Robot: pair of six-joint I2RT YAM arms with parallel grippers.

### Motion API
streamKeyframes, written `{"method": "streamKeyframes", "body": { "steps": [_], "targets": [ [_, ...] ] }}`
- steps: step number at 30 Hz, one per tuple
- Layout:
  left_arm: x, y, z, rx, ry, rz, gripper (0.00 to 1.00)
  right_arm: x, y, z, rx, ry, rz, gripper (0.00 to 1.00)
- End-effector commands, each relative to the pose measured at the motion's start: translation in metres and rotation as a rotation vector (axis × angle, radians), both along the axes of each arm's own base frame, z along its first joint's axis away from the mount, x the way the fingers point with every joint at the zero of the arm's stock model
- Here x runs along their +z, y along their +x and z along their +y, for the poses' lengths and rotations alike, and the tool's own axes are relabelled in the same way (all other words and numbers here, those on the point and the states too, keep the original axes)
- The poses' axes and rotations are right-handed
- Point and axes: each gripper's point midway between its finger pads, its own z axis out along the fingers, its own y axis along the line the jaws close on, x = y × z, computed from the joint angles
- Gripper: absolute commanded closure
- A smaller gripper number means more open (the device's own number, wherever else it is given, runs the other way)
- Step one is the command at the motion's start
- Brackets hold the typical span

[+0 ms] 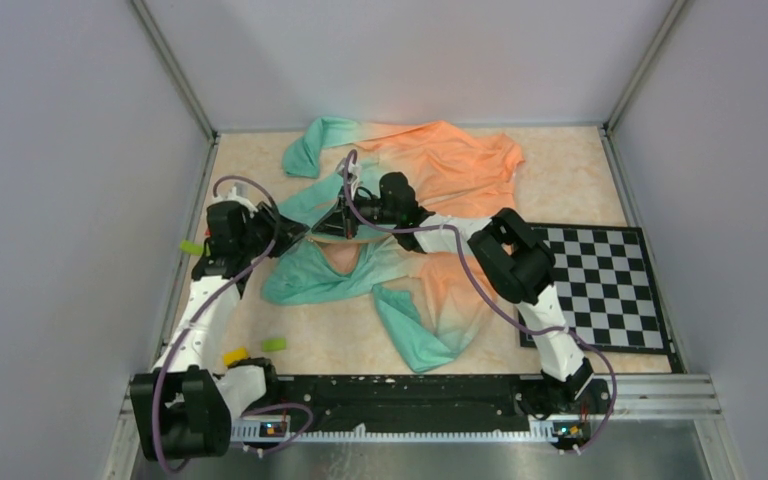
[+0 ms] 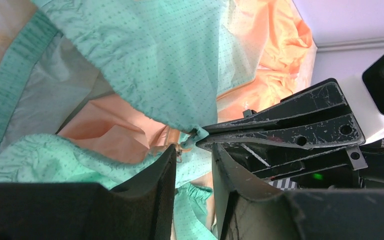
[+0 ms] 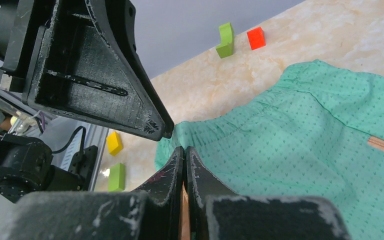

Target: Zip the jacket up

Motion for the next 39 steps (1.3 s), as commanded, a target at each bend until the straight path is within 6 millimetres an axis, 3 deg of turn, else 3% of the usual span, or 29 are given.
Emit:
{"method": "streamKeyframes", "body": {
  "steps": [1,3,6,10,12,14,16,25,35,39],
  "targets": [
    [0.042,0.02,-0.001,-0.102,0.1,-0.186,0.64,0.034,-0.002,0.006,0.024,0.064,-0.079,1.0],
    [0.051,0.021,0.001,-0.18,0.225,-0.267,0.58,0.035,-0.003,0.005,0.029,0.065,-0.082,1.0],
    [0.064,0.023,0.012,-0.257,0.441,-0.379,0.41,0.036,-0.006,0.005,0.043,0.066,-0.089,1.0],
    [0.051,0.016,0.013,-0.443,0.66,-0.483,0.31,0.037,-0.008,0.005,0.059,0.07,-0.092,1.0],
    [0.039,0.012,0.009,-0.51,0.698,-0.511,0.34,0.037,-0.009,0.005,0.069,0.07,-0.094,1.0],
    [0.035,0.008,0.0,-0.555,0.658,-0.536,0.5,0.037,-0.01,0.005,0.078,0.071,-0.096,1.0],
    [0.029,0.002,-0.012,-0.622,0.606,-0.553,0.59,0.038,-0.01,0.004,0.086,0.069,-0.092,1.0],
    [0.015,-0.004,-0.024,-0.701,0.55,-0.581,0.46,0.038,-0.012,0.0,0.139,0.078,-0.082,1.0],
    [0.016,0.005,-0.014,-0.632,0.577,-0.568,0.39,0.038,-0.014,0.001,0.152,0.084,-0.076,1.0],
    [0.006,-0.003,-0.022,-0.696,0.512,-0.538,0.48,0.038,-0.012,0.0,0.143,0.083,-0.073,1.0]
  ]
}}
